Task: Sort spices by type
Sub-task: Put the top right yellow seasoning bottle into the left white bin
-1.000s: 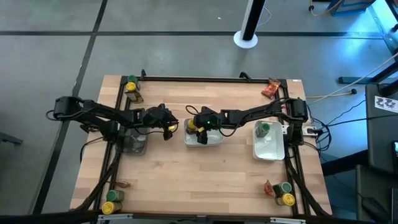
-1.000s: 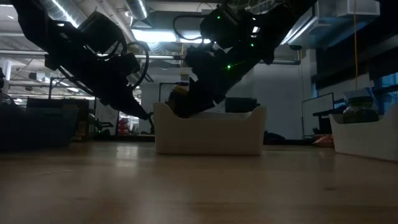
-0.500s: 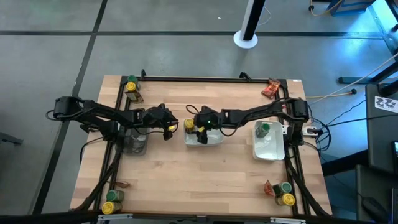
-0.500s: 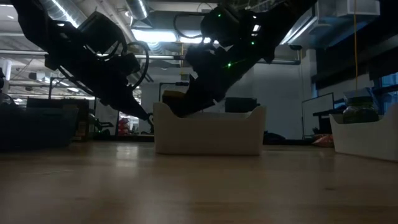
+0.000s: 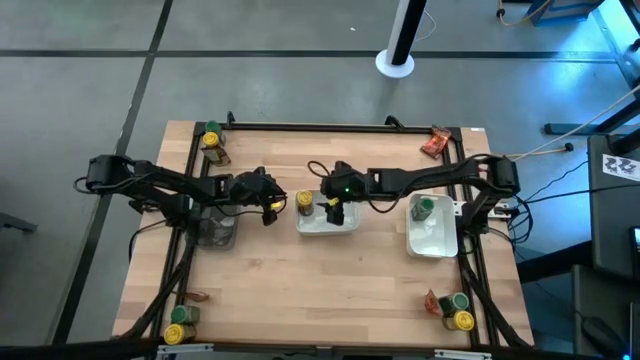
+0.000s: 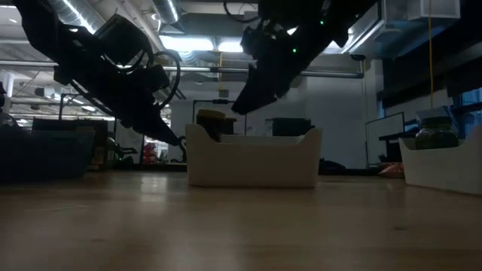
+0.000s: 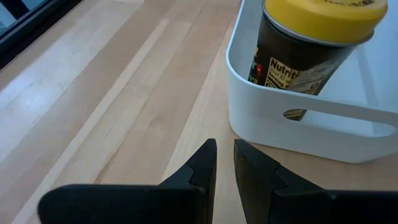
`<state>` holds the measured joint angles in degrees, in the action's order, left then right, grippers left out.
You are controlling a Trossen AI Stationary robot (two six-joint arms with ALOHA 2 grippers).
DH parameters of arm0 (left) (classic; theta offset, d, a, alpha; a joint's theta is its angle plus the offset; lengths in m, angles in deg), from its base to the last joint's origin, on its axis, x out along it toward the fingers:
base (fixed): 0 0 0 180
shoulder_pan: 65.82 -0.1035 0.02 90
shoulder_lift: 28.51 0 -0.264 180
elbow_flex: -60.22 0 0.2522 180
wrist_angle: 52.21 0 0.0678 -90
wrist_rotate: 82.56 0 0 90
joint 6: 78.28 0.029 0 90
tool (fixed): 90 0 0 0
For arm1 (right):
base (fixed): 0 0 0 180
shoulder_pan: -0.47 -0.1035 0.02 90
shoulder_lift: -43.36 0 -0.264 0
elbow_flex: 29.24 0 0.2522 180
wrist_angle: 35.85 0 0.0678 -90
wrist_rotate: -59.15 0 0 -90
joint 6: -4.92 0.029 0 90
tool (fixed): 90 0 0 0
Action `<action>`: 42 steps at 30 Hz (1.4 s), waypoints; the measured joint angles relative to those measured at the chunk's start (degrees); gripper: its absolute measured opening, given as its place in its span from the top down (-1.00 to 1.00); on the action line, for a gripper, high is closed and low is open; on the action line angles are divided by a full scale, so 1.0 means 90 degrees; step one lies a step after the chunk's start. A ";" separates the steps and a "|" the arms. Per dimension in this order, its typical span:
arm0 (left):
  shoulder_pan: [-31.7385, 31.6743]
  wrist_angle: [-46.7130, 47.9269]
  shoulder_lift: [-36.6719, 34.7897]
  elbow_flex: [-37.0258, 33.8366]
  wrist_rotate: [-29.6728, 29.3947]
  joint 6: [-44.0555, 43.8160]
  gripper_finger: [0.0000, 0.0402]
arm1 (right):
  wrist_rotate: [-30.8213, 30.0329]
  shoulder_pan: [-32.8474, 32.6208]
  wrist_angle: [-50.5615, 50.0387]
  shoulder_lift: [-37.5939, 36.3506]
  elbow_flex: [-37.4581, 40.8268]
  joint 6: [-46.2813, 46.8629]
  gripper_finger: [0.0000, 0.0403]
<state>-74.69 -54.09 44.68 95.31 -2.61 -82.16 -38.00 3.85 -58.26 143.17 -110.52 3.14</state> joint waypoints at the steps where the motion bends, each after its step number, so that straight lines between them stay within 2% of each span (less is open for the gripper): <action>1: -0.0001 -0.0003 0.0000 0.0000 -0.0002 0.0000 0.78 | -0.0059 0.0000 -0.0013 -0.0046 0.0000 -0.0020 -0.34; 5: 0.0001 -0.0005 0.0000 0.0000 -0.0002 0.0000 0.78 | -0.0138 0.0000 0.0132 -0.0180 -0.0090 -0.0110 -0.05; 7: -0.0001 -0.0005 0.0000 0.0000 -0.0002 0.0000 0.78 | 0.0032 0.0000 0.0449 -0.0166 -0.0102 -0.0161 0.12; 11: -0.0001 -0.0005 0.0000 0.0000 0.0000 0.0000 0.78 | 0.0482 0.0002 0.1288 0.0110 -0.0104 -0.0173 0.45; 18: 0.0001 -0.0004 0.0000 0.0000 -0.0002 0.0000 0.78 | 0.0526 0.0002 0.2273 0.0775 -0.0100 -0.0318 0.95; 42: 0.0001 0.0001 0.0000 -0.0002 -0.0001 -0.0022 0.78 | 0.0520 0.0044 0.2604 0.1346 -0.0129 -0.0287 0.98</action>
<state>-74.68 -54.08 44.68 95.28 -2.62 -82.36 -33.32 4.24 -34.82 155.28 -111.68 0.56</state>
